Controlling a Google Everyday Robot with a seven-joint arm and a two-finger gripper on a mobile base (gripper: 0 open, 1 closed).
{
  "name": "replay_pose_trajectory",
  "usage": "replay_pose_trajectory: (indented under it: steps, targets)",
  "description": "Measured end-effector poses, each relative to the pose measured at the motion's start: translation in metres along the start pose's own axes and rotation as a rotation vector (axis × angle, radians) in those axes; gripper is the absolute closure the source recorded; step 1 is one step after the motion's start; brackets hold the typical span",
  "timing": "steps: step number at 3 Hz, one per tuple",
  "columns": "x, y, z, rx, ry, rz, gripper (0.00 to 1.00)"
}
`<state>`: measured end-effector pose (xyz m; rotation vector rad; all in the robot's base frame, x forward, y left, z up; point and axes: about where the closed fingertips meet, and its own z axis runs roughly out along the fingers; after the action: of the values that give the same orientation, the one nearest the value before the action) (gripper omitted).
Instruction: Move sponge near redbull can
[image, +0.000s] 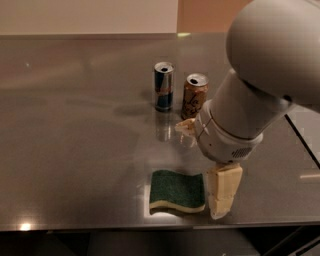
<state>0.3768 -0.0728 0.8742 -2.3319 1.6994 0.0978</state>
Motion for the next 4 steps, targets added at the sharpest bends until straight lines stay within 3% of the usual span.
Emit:
replay_pose_trajectory:
  steps: [1, 2, 4]
  targets:
    - [-0.007, 0.014, 0.019, 0.021, -0.023, 0.005, 0.0]
    - [-0.012, 0.023, 0.038, -0.015, -0.036, 0.007, 0.0]
    - [-0.014, 0.026, 0.05, -0.092, -0.055, 0.034, 0.41]
